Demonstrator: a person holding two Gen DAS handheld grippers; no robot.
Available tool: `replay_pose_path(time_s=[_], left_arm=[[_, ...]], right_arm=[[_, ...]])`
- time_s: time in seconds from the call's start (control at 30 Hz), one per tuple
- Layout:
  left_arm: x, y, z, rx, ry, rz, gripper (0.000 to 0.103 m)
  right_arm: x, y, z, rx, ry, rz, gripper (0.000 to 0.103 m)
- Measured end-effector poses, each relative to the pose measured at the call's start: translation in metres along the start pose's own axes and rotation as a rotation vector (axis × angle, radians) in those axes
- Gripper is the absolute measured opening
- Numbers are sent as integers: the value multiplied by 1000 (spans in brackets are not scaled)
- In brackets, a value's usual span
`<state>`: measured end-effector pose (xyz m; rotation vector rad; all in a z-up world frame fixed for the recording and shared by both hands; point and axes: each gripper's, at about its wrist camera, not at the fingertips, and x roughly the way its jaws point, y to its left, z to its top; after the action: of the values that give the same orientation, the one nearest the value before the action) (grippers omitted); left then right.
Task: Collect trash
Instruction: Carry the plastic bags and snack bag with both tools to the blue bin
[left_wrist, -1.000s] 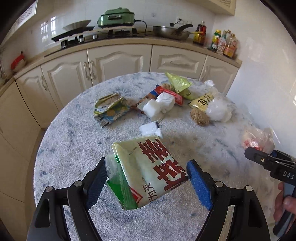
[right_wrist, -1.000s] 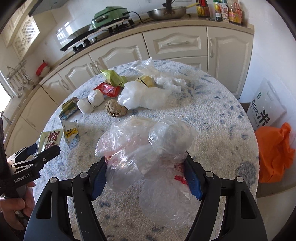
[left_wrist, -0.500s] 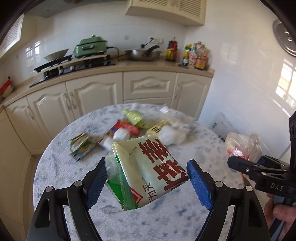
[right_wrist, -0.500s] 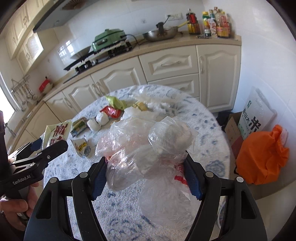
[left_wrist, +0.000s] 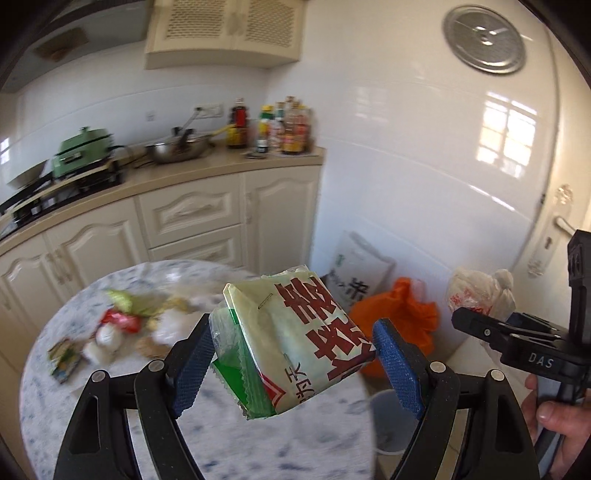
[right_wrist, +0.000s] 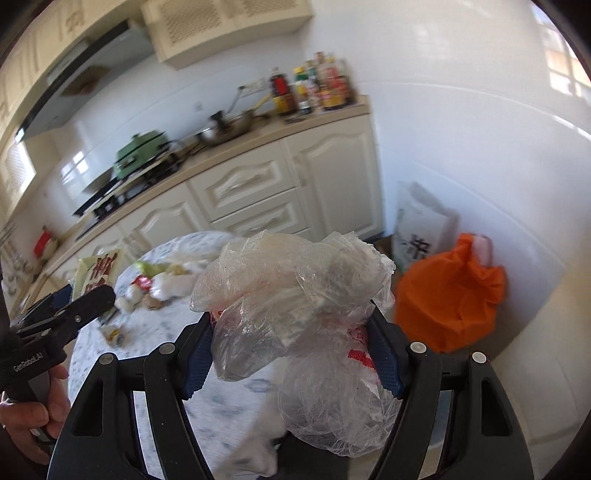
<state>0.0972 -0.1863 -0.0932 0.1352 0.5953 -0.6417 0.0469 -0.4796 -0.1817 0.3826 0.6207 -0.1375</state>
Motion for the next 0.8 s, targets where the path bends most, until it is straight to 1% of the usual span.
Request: replay_pose_path(time_s=[0.17, 0.3, 0.37, 0.43, 0.53, 0.7, 0.77, 0.8], left_arm=[[41, -52, -2, 26, 85, -142, 80], [81, -91, -12, 51, 173, -236, 80], [100, -107, -16, 77, 210, -256, 80], [123, -125, -21, 97, 265, -290, 80], [156, -154, -31, 132, 334, -318, 80], [208, -196, -42, 183, 437, -357, 80], [233, -204, -38, 192, 475, -365, 80], [247, -207, -39, 187, 507, -376, 80]], right_arm=[[-14, -70, -18, 123, -2, -120, 74], [-15, -120, -41, 196, 31, -212, 74], [-13, -145, -53, 239, 52, -248, 74], [-8, -170, -67, 278, 81, -292, 74], [3, -202, -83, 331, 124, -328, 74], [31, -236, -104, 387, 190, -354, 74], [45, -247, -113, 405, 220, -359, 74], [52, -249, -115, 414, 230, -357, 74]])
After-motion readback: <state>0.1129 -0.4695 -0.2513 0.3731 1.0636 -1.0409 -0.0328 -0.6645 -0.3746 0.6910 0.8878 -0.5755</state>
